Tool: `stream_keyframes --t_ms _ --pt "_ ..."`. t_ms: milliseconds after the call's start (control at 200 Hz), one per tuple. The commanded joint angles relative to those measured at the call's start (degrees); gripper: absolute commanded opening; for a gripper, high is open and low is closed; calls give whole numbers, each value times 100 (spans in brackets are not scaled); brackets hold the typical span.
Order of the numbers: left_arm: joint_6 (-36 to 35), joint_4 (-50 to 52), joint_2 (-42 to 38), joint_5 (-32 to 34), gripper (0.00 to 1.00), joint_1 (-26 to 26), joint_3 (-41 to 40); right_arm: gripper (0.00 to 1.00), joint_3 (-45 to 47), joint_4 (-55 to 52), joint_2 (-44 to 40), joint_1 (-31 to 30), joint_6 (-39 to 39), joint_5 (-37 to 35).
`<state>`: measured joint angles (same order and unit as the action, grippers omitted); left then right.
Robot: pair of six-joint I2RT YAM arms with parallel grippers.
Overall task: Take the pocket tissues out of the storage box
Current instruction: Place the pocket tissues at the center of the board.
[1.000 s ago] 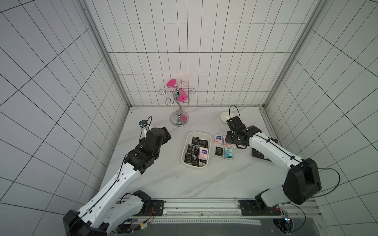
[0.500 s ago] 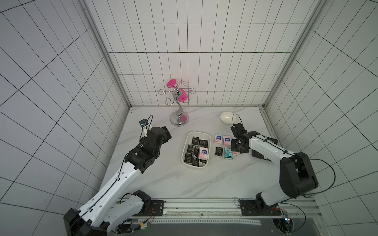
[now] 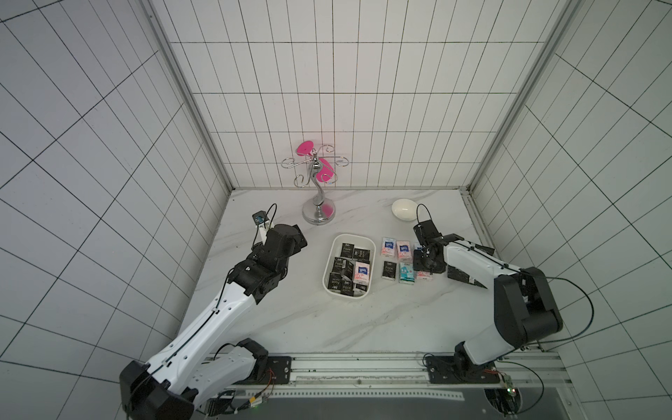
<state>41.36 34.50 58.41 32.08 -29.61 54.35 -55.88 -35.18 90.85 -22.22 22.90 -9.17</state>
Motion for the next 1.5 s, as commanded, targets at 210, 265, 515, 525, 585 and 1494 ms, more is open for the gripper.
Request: stream_keyframes --t_ms 210,265,515,525,585,1494 --pt "-110 -26 30 97 98 -45 262 51 16 55 369 76 -153 160" --pt "-108 -24 38 97 98 -45 262 52 -9 48 406 85 -167 170" --pt "-99 13 4 114 98 -45 278 56 -67 8 459 121 -206 163" --pt "-99 11 4 108 99 -45 278 56 -76 -1 458 119 -206 162" --pt "-98 21 -5 113 98 -45 278 57 -90 -37 440 114 -224 129" --pt "-48 28 270 228 98 -297 371 61 -1795 -273 -210 -2487 462 -410"
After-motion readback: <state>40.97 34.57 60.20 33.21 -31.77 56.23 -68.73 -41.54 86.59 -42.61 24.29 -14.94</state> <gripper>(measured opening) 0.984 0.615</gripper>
